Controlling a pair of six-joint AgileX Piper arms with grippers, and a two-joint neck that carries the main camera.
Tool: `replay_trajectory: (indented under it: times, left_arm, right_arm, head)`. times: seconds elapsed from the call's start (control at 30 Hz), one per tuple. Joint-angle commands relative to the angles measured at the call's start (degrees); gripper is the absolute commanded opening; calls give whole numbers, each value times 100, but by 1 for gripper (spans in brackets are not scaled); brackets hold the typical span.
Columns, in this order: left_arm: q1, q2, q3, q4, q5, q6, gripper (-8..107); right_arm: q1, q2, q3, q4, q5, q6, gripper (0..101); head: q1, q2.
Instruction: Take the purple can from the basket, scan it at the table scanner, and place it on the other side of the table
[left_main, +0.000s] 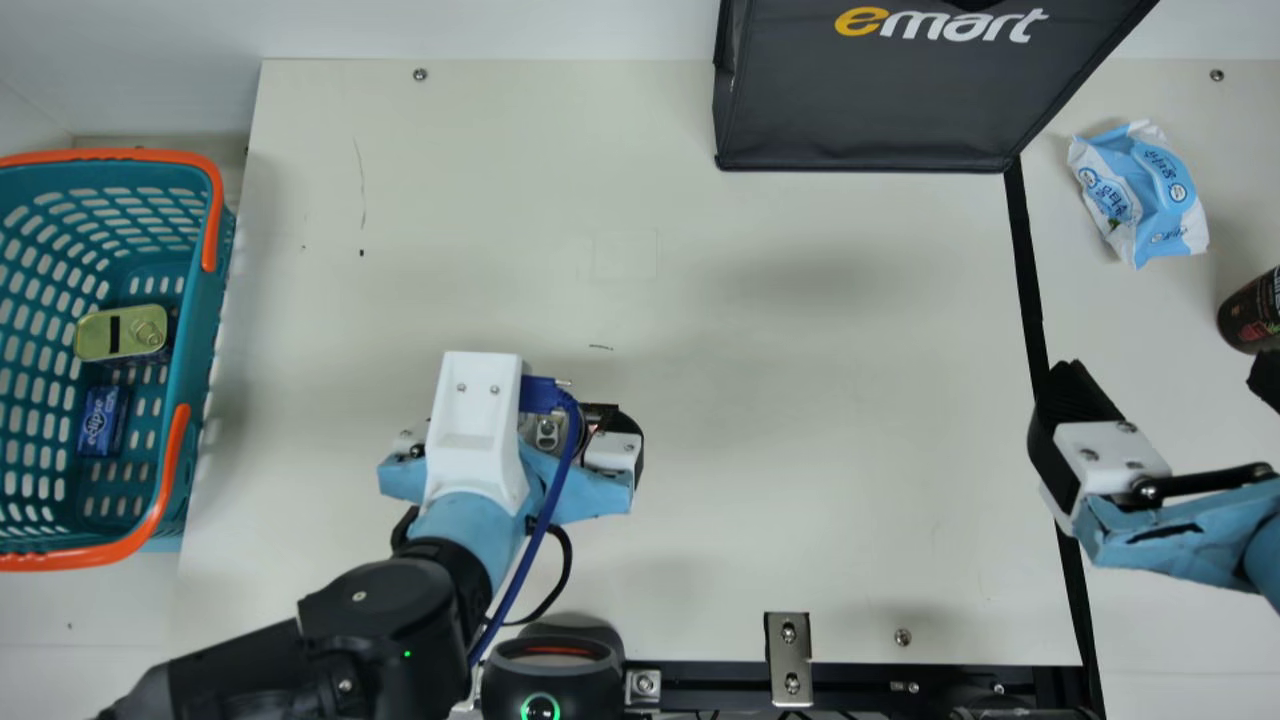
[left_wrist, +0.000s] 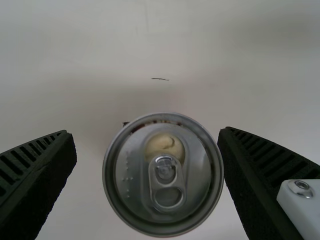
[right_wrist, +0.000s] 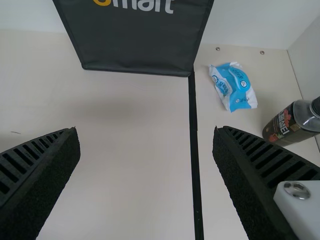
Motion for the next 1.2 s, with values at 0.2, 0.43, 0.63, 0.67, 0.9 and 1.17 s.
replay_trajectory:
  times: [0.2, 0.43, 0.63, 0.67, 0.9, 1.17]
  left_arm:
    - [-185, 132, -96, 37, 79, -108, 83]
    - [-311, 235, -167, 96, 209, -193, 59]
    - [-389, 283, -197, 196, 331, -258, 19]
    - [-406, 277, -198, 215, 345, -265, 13]
    - [-487, 51, -140, 345, 263, -6, -8]
    - [-168, -476, 179, 124, -265, 1065, -8]
  right_arm:
    - [0, 0, 0, 0, 0, 0, 95]
    - [0, 0, 0, 0, 0, 0, 95]
    - [0, 0, 0, 0, 0, 0, 95]
    - [0, 0, 0, 0, 0, 0, 95]
    - [0, 0, 0, 0, 0, 0, 95]
    - [0, 0, 0, 0, 0, 0, 95]
  head:
    - [-166, 9]
    - [-166, 9]
    - [-166, 9]
    - [-166, 9]
    - [-166, 9]
    - [-166, 9]
